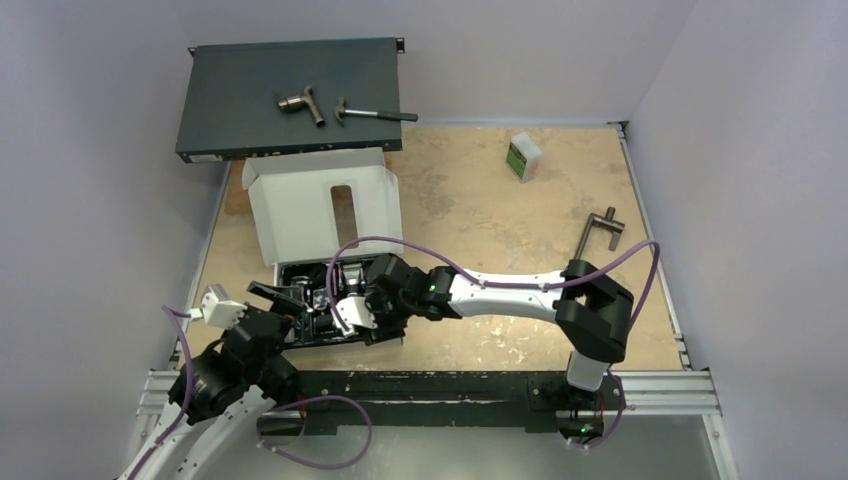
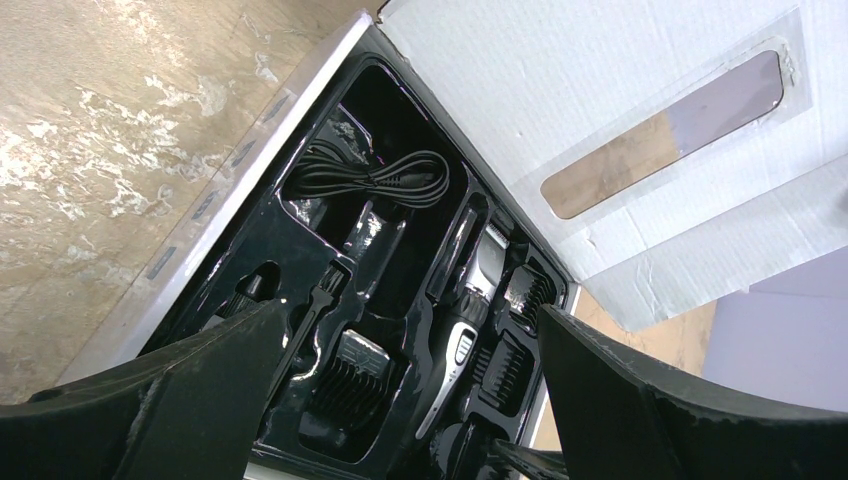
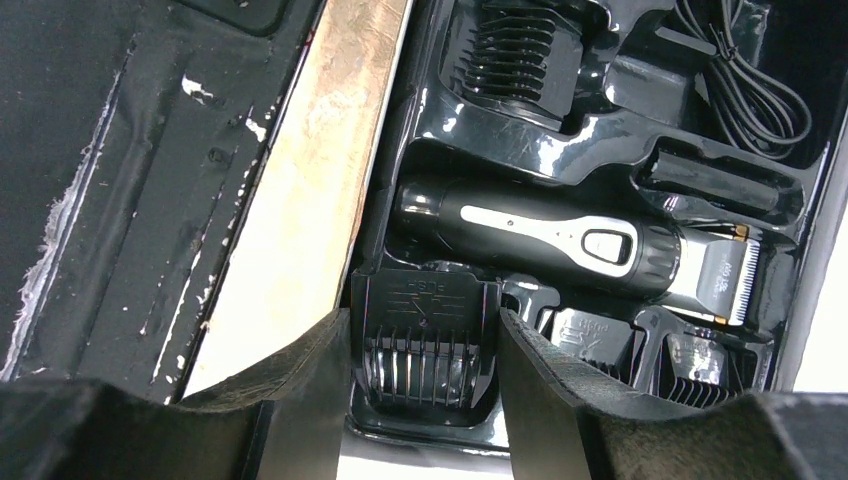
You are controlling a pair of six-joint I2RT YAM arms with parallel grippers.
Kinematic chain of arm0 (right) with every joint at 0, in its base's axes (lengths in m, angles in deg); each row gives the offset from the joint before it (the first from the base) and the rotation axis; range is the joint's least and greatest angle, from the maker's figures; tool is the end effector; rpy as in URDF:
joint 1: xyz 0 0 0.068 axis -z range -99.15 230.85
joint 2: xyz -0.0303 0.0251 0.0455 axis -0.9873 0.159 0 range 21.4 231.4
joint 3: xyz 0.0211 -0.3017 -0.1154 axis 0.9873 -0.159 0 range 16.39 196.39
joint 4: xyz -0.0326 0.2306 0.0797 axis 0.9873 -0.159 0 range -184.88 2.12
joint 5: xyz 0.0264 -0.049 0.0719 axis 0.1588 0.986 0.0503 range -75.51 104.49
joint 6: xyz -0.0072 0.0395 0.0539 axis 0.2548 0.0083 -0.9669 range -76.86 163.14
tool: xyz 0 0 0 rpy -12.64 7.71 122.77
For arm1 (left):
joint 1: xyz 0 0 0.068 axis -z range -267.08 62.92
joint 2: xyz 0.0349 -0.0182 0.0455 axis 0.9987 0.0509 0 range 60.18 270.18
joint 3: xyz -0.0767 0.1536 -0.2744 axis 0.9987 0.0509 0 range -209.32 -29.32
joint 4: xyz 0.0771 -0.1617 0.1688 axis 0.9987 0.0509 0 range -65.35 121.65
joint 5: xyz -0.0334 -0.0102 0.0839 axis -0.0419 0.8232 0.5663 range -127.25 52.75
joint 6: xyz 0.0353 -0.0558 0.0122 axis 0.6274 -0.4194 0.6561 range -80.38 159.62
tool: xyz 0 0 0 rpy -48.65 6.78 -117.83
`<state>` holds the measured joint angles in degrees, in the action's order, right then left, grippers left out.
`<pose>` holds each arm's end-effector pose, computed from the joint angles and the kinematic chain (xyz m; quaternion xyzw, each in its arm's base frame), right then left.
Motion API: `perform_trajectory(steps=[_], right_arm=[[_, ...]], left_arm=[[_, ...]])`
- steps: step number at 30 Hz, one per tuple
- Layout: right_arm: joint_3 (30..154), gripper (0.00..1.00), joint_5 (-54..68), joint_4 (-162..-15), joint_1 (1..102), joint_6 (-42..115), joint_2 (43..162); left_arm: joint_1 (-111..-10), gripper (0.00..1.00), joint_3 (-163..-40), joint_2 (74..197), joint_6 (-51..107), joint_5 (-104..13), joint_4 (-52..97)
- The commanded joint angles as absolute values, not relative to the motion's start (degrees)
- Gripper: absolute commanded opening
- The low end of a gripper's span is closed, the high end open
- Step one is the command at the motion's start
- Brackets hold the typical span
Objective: Sort the hair-cutting tools
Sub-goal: Place the haircut tool in the storage box.
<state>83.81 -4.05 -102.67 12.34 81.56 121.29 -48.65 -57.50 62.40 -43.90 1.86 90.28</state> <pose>0.1248 0.3637 0.2612 -0.7734 0.5000 0.2383 0.3083 -0.0009 0.0439 0.2061 -0.4585 0.7332 -0.2034 0.4592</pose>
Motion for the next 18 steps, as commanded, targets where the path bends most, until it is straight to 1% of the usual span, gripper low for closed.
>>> perform_trajectory(steps=[1,18], right_arm=[[86.94,0.0,-3.37,-102.04,12.21,82.87,122.29],[86.89,0.0,-0.77,-101.24,13.61,76.88,122.63]], left_arm=[[-48.41,0.98,-57.74,62.75,-44.5,0.0,97.41],[-48.41,0.98,-57.57,63.28,-44.24,-0.03,97.21]])
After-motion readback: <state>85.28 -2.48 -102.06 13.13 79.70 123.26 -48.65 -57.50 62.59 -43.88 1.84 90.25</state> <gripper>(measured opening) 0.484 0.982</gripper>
